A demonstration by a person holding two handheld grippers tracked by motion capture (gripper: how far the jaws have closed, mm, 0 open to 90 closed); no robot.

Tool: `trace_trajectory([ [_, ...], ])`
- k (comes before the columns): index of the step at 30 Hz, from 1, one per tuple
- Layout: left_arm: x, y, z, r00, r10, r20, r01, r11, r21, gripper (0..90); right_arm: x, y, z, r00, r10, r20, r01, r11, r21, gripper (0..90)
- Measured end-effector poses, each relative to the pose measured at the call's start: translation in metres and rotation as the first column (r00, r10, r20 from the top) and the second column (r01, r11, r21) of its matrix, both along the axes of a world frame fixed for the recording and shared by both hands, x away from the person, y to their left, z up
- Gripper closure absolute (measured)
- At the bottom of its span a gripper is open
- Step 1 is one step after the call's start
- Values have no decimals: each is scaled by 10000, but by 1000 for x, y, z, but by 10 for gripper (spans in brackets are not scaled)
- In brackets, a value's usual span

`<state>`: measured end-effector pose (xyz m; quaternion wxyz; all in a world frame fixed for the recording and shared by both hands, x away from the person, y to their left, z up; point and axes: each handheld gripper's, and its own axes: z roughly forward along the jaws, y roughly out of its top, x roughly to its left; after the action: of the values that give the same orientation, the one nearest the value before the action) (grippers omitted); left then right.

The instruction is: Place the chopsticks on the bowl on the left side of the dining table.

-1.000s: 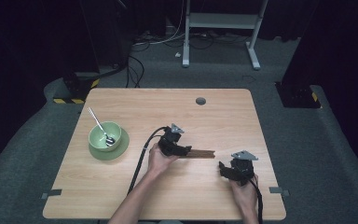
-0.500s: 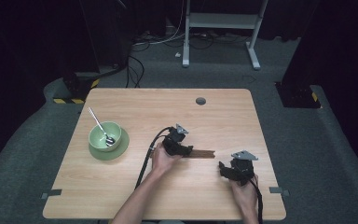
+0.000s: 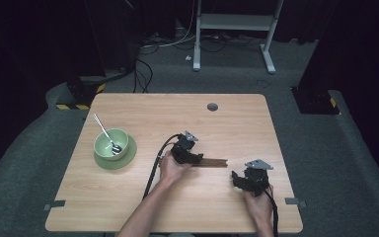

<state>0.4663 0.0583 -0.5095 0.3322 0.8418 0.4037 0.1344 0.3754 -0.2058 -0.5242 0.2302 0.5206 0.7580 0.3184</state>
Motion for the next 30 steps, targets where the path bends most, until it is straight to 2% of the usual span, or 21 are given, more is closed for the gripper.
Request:
trace_trajectory([
  [24,0,6,-1,9999,-86,-86,85,9999,-92,344,0,0,0,10000,7,9,-7,10000,1,247],
  [30,0,11,-1,10000,-44,-81,44,10000,58,357,0,0,0,10000,-1,-2,1,10000,4,247],
])
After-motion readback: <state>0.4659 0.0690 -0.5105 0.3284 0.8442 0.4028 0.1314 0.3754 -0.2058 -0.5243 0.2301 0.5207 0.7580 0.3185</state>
